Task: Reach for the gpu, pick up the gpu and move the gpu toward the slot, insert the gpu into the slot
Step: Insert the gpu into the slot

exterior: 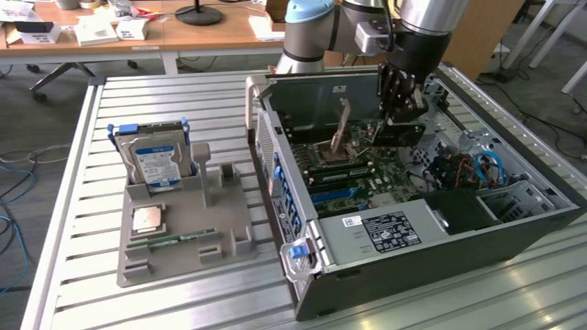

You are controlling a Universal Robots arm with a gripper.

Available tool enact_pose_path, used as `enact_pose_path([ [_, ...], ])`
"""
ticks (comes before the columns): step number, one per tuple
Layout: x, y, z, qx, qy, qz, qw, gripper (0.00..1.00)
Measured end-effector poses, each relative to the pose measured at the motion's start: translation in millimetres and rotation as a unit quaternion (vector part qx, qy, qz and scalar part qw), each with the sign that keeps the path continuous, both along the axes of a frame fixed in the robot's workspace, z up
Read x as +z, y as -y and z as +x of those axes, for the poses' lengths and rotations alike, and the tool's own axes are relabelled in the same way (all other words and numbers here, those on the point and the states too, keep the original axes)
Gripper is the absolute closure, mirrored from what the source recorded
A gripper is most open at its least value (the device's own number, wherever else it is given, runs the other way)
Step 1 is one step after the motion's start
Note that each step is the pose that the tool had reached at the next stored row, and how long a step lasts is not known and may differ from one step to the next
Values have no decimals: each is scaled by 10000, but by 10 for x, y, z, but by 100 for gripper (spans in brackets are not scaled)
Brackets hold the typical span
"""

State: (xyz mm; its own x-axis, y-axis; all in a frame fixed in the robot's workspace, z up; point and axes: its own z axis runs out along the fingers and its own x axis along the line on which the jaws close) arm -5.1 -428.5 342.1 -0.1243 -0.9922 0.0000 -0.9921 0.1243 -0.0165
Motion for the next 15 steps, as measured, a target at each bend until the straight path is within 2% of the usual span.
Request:
enact_pose_path([
  [4, -9, 0, 0, 348, 0, -11, 9994, 74],
  [8, -18, 0, 0, 689, 0, -22, 9976, 74],
  [12, -24, 1, 0, 708, -3, -68, 9975, 74],
  [15, -29, 2, 0, 580, -4, -85, 9983, 74],
])
